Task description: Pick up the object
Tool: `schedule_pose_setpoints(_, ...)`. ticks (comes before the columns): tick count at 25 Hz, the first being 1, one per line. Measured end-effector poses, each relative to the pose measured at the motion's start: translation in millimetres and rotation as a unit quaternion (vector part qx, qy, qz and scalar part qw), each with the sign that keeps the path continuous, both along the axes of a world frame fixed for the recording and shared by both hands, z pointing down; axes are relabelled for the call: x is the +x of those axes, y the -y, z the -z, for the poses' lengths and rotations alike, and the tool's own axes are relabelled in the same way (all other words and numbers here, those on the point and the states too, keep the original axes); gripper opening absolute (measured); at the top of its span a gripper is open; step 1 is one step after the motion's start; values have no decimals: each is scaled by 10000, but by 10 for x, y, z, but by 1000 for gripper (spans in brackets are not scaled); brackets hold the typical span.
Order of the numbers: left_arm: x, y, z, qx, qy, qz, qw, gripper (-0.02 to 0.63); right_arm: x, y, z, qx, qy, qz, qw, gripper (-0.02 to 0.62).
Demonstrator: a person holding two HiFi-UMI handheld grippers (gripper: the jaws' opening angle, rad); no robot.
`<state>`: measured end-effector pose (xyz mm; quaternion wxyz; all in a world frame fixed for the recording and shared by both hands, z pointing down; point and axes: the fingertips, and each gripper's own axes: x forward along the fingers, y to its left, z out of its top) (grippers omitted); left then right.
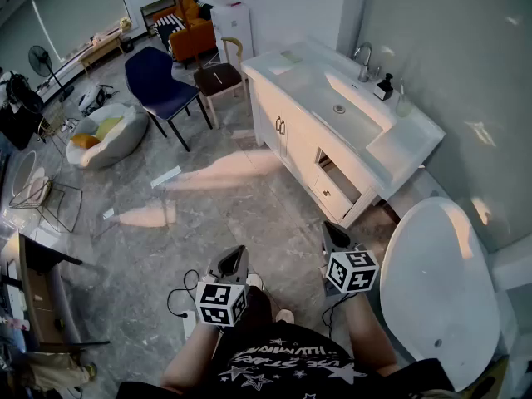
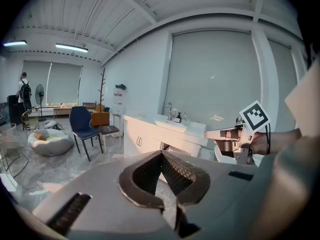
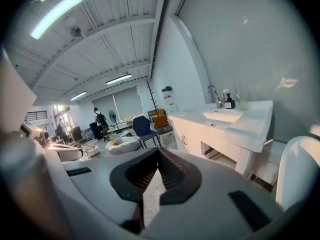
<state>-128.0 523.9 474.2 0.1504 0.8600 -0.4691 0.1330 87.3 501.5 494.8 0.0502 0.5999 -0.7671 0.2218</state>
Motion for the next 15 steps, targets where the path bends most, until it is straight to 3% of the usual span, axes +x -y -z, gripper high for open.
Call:
schedule_pose_setpoints(8,-104,70,-63,-52,-57,16,10000,15,-81,61,-73,-85,-10,-39,10000,14)
schedule_pose_setpoints(15,-362,532,-46,-77,-133,157,9998,15,-208,606,55,129,124,-140,9997,14)
